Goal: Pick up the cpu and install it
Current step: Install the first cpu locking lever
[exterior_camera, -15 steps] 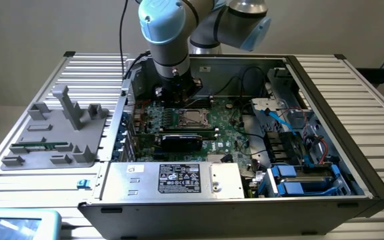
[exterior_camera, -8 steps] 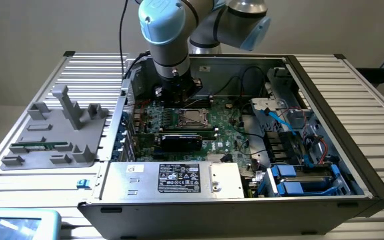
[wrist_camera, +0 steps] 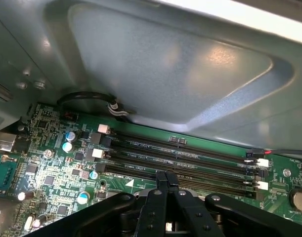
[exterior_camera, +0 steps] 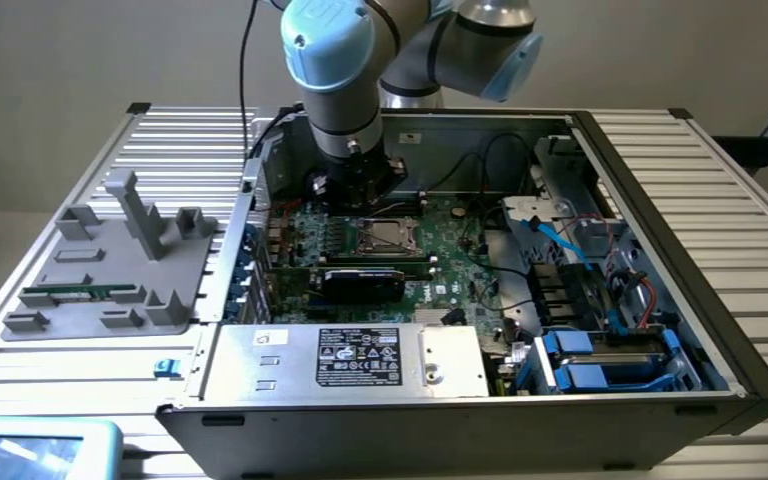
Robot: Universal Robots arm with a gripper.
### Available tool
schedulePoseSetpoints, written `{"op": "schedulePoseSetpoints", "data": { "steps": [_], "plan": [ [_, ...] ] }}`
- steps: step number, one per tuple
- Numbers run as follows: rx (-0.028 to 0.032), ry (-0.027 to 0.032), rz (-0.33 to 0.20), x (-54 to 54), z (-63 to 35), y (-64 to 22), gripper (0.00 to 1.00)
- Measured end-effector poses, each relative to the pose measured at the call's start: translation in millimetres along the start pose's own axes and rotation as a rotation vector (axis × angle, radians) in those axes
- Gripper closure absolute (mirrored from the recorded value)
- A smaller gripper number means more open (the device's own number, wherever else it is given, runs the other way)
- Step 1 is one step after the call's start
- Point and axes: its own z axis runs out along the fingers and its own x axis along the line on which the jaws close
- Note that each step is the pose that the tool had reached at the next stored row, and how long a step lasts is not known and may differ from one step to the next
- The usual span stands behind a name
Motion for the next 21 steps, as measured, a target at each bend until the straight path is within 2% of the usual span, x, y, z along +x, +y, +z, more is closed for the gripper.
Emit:
{"op": "schedulePoseSetpoints", "data": {
  "steps": [21],
  "plan": [
    [-0.0001, 0.0007, -0.001, -6.8, 0.8, -3.2, 0.91]
  ]
}}
